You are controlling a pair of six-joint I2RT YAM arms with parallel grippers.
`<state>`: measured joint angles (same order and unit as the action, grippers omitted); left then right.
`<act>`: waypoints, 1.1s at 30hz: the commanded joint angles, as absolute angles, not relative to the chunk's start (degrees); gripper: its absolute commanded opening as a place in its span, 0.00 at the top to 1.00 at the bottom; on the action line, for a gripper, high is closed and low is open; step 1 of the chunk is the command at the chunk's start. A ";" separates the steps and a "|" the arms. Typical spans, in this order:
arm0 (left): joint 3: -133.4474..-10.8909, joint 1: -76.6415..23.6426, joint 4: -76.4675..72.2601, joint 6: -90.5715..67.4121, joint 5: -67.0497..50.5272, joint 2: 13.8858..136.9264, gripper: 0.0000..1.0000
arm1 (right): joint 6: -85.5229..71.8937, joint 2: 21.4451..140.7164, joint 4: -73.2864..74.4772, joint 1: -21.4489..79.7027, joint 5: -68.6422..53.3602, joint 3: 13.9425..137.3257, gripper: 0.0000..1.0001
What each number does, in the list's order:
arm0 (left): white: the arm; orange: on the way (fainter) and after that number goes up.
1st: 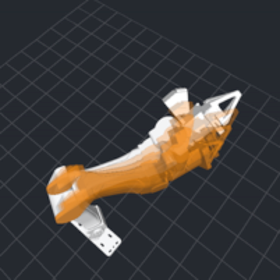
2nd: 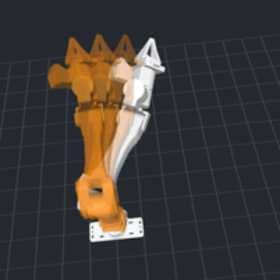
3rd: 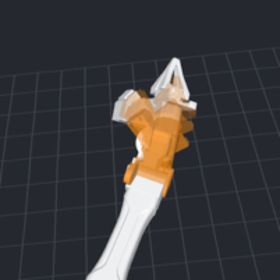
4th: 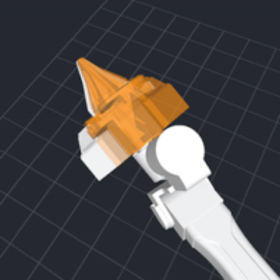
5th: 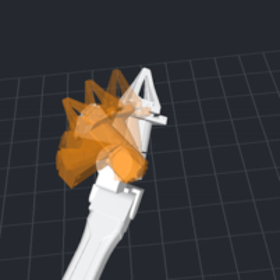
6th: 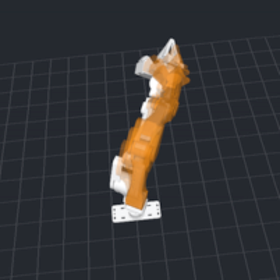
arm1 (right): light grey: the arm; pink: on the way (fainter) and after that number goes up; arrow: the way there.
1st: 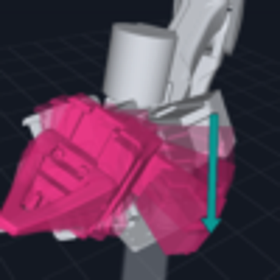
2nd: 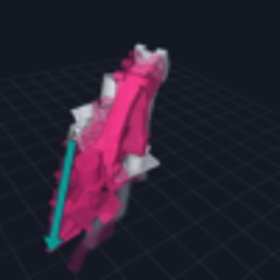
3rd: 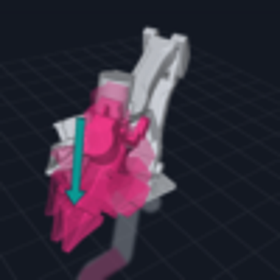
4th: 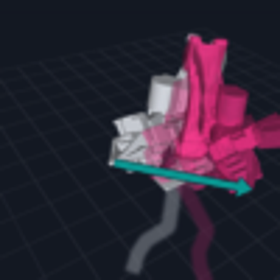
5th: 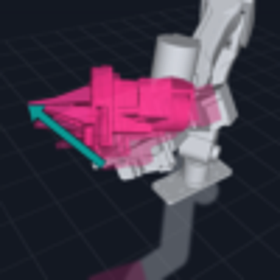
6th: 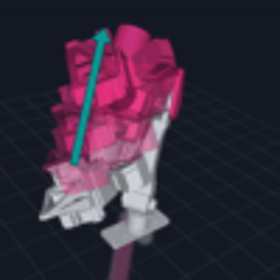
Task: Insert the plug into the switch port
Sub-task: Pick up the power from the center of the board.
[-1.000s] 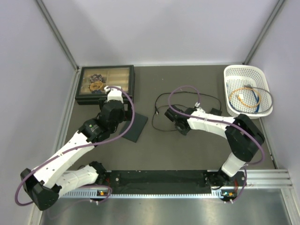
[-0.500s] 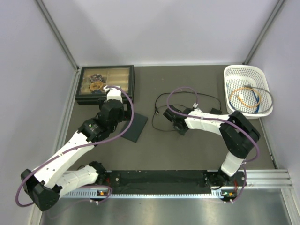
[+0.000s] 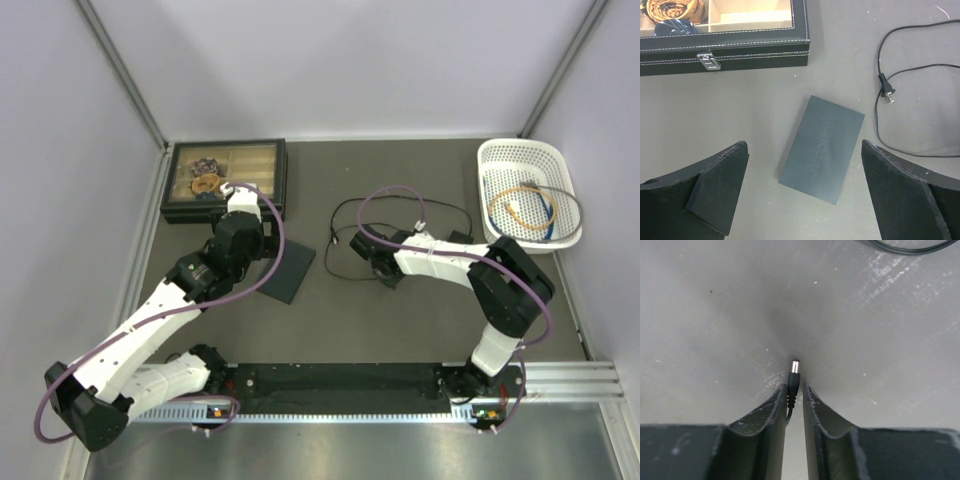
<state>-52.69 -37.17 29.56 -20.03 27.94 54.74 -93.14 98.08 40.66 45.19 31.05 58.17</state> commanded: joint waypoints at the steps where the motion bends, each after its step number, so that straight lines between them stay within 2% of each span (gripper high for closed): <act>1: -51.86 -36.56 27.07 -20.65 27.33 53.53 0.01 | -93.43 99.14 44.56 44.65 33.48 59.94 0.85; 6: -51.86 -36.39 26.90 -20.65 27.42 53.53 0.01 | -88.34 96.95 44.39 44.65 33.66 60.38 0.99; 10: -51.77 -36.12 26.98 -20.57 27.33 53.53 0.01 | -76.06 94.57 42.81 44.65 36.81 62.39 1.00; 16: -51.77 -35.60 26.98 -20.48 26.37 53.70 0.01 | -38.55 88.00 30.27 44.56 41.31 62.50 1.00; 17: -51.77 -35.51 27.07 -20.48 26.11 53.61 0.01 | -25.18 86.93 26.84 44.56 40.35 61.45 1.00; 20: -51.77 -35.07 27.07 -20.65 25.49 53.79 0.01 | -5.54 82.99 17.33 44.65 35.09 58.63 1.00; 23: -51.86 -34.37 27.25 -21.27 25.31 53.70 0.01 | 7.94 80.78 11.88 44.65 24.21 56.96 1.00; 27: -51.77 -33.84 27.51 -22.85 24.79 53.35 0.01 | 15.63 80.51 7.48 44.65 8.57 55.46 1.00; 33: -50.19 -33.75 27.60 -27.24 21.36 53.00 0.01 | 18.11 82.44 2.13 45.00 -3.84 54.67 1.00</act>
